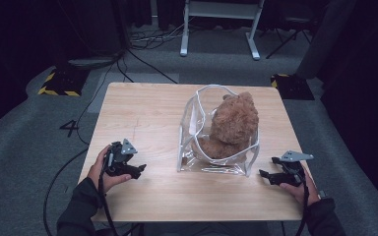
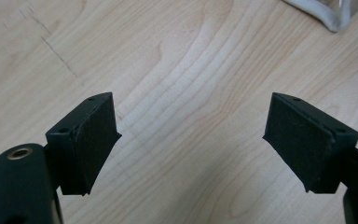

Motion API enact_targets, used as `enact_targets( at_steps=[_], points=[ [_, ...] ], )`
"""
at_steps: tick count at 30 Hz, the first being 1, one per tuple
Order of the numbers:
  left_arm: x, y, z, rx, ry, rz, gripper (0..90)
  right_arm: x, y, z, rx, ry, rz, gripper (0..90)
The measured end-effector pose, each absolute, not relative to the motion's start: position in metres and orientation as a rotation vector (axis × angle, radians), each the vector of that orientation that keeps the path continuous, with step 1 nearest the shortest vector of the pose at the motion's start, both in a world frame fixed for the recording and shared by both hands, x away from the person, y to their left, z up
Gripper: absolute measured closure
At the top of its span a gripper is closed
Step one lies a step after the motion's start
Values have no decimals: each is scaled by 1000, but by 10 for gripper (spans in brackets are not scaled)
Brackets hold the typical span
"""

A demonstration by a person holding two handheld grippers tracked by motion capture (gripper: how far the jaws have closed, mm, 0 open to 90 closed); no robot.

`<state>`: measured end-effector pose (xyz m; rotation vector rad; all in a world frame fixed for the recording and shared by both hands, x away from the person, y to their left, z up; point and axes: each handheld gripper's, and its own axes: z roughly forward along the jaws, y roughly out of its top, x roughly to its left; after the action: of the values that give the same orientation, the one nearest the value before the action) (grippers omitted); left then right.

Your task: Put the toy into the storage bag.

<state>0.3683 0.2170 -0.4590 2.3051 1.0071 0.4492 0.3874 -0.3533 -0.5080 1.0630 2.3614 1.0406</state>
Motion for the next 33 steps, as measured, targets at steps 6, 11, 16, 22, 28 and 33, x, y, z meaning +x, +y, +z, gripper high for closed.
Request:
enact_targets(
  at_steps=[6,11,16,22,28,33],
  points=[
    [365,225,-471,2297,1044,476,171,387,-353,-508,1063,2361,1040,179],
    [356,231,-485,2295,1073,498,171,387,-353,-508,1063,2361,1040,179],
    [344,242,-496,2240,1116,482,167,387,-354,-508,1068,2362,1041,180],
    [333,257,-508,2138,1161,423,161,387,-354,-508,1068,2361,1039,180],
    [329,258,-509,2121,1179,445,157,387,-354,-508,1067,2361,1039,180],
    [329,258,-509,2120,1179,446,156,387,-354,-508,1068,2361,1038,179]
  ],
)
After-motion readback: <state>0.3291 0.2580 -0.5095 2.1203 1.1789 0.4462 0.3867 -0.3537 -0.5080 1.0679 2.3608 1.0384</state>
